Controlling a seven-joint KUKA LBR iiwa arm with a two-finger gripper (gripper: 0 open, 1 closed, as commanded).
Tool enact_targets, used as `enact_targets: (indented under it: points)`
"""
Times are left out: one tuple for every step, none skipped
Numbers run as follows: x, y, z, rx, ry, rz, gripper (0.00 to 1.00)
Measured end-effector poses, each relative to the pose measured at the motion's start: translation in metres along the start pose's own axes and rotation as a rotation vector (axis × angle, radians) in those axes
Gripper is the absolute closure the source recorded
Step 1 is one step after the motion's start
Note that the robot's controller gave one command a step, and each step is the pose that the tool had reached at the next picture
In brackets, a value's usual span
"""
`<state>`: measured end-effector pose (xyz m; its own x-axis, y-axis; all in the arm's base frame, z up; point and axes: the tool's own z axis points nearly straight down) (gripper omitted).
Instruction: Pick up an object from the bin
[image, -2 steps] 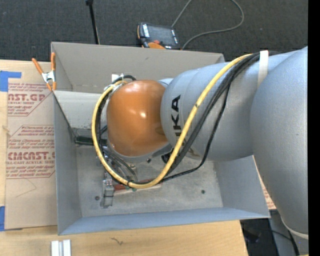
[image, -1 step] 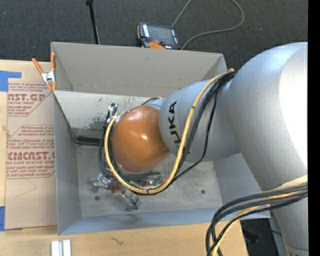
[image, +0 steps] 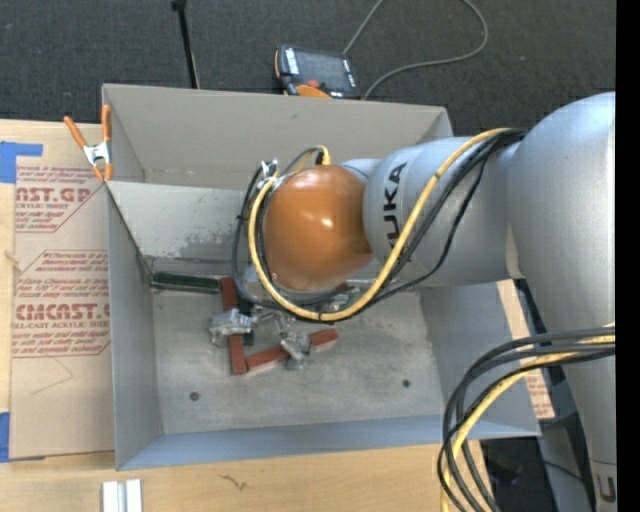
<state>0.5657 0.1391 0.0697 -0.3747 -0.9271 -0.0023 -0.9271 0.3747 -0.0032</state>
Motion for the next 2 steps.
enact_targets:
  points:
    - [-0.004,0.004,0.000,-0.004,-0.003,-0.005,1.00]
    - [0.010,0.009,-0.041,-0.002,-0.002,-0.274,1.00]
